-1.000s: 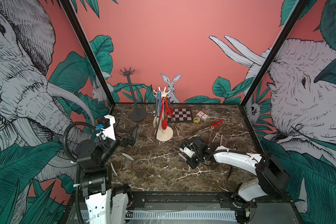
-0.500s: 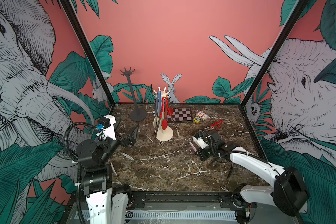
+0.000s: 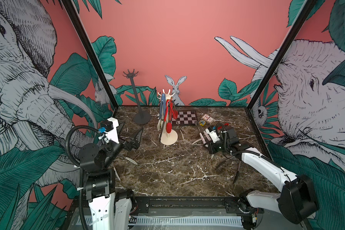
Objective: Hang food tongs on kitchen utensil racks
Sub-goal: Pick up the food tongs from the center of the board, then hang the food tongs on the rack.
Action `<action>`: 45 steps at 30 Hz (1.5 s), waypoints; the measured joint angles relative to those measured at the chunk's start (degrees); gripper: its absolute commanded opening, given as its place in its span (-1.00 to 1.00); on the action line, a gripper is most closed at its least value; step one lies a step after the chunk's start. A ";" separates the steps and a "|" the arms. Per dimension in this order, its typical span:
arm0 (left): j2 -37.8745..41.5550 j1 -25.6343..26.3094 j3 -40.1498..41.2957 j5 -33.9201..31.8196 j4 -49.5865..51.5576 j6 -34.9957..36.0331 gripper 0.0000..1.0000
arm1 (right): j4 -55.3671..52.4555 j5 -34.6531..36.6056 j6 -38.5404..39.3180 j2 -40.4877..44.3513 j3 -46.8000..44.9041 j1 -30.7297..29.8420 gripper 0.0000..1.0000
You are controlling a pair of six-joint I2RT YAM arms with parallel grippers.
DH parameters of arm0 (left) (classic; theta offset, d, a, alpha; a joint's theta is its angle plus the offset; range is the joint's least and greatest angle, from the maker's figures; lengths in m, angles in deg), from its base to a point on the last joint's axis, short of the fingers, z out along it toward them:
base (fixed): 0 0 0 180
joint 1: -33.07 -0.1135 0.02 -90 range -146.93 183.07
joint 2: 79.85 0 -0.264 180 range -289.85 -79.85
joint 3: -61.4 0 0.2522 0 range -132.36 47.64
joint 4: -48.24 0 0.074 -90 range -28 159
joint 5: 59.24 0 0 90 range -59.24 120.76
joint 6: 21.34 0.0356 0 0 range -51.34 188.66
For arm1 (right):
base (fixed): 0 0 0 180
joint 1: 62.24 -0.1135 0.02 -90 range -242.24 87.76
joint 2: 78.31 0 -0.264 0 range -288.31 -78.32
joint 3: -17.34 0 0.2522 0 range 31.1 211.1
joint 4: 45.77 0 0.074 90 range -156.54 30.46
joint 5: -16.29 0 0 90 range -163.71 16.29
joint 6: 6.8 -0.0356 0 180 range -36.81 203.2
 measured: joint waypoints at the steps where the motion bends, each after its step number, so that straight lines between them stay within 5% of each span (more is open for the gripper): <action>1: 0.00 0.00 0.04 0.11 -0.02 -0.07 0.99 | 1.14 -0.76 0.04 0.00 0.57 0.37 -1.00; 31: 0.02 0.00 1.55 2.03 -0.76 -1.44 0.99 | 15.58 -18.86 10.45 -14.99 20.90 2.71 -1.00; 45: -0.09 0.00 1.55 2.25 -0.94 -1.44 0.99 | 18.10 -20.41 10.40 -17.51 26.16 2.71 -1.00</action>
